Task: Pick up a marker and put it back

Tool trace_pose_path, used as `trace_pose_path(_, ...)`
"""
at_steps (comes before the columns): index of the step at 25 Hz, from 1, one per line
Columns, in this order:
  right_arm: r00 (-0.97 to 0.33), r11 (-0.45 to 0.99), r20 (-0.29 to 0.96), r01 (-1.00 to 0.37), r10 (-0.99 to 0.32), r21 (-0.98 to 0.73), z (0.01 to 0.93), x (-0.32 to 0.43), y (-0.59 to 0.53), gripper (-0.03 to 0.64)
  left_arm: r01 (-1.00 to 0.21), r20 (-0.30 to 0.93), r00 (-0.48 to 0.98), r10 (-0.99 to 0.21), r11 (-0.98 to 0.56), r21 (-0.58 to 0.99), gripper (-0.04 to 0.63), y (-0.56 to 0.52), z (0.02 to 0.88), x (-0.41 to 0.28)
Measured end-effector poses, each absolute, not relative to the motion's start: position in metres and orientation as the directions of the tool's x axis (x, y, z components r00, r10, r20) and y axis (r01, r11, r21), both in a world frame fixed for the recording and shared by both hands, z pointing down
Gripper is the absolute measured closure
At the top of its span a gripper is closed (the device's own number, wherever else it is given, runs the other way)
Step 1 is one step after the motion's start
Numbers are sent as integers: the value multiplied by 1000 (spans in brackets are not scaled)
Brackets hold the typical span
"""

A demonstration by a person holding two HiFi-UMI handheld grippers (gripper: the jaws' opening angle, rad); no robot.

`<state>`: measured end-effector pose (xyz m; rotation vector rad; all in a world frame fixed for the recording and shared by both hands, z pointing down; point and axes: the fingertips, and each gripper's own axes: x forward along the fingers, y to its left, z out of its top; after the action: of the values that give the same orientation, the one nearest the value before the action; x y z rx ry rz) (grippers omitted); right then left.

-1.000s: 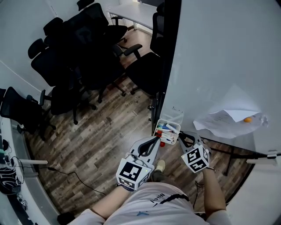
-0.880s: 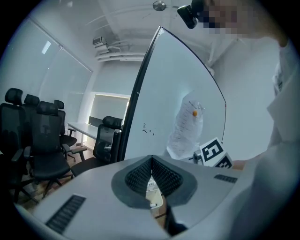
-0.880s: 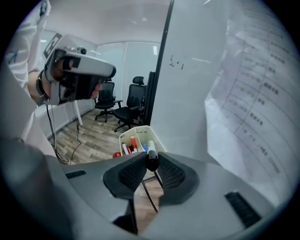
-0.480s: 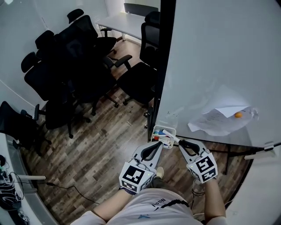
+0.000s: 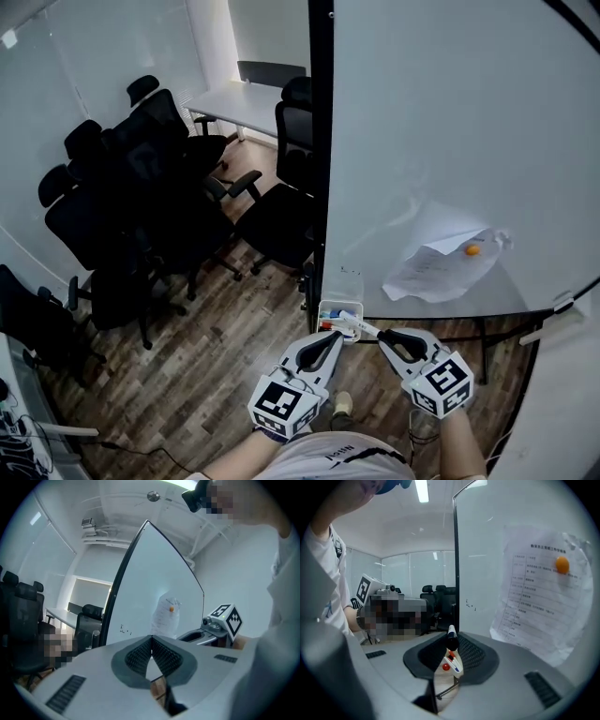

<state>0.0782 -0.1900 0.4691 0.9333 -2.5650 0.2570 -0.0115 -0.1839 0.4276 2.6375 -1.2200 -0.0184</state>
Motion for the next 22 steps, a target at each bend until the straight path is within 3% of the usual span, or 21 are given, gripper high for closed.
trace_pose_path(16, -729, 754, 277, -656, -626, -24, 386, 69, -165, 538, -727, -16, 669, -743, -659, 191, 584, -154, 376, -25)
trace_pose_path(22, -733, 761, 288, -649, -617, -21, 385, 60, -166, 538, -736, -12, 663, -749, -654, 178, 584, -149, 377, -28)
